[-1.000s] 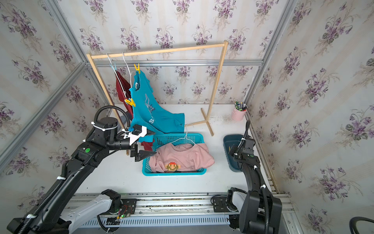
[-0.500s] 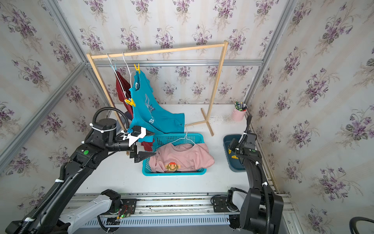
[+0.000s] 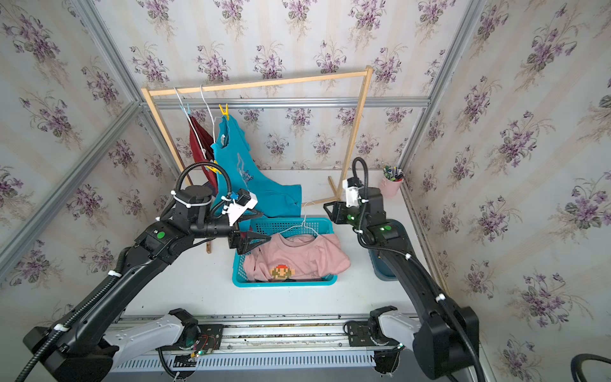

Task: Remove the clothespins securing t-shirts to the hanger
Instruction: Pick up the hanger from the basket.

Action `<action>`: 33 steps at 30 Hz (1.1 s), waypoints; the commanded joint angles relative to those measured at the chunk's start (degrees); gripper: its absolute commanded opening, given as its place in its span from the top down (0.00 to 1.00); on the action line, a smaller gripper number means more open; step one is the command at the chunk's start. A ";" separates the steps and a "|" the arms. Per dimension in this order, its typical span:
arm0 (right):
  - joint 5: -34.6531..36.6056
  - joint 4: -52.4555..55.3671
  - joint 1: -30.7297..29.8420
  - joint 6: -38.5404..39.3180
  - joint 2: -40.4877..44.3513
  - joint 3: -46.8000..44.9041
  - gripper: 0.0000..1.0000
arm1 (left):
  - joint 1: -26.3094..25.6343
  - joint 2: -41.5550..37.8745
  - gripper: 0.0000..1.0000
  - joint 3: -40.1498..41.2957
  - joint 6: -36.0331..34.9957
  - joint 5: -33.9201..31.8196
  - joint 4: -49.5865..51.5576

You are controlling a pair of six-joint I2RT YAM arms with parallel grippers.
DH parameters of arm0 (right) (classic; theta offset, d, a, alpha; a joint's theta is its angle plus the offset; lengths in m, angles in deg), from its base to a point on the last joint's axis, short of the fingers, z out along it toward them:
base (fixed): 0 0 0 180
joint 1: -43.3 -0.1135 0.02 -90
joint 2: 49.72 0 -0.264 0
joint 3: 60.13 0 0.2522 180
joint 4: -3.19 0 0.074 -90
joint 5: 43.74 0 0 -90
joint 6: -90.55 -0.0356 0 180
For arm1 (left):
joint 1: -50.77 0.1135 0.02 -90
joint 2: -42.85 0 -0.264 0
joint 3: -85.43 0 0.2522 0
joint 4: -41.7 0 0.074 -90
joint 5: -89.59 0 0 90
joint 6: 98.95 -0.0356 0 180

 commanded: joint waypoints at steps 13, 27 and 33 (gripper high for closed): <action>-6.35 9.12 -5.77 15.19 -19.36 8.89 0.52 | -14.11 0.15 0.01 2.52 0.73 -28.45 0.26; -2.71 12.97 -8.70 20.80 -21.87 8.99 0.57 | -21.87 12.57 0.00 -3.14 6.49 -45.78 1.24; -0.69 12.41 -9.01 22.09 -23.13 8.60 0.70 | -21.86 12.52 0.00 -3.44 7.99 -47.58 1.25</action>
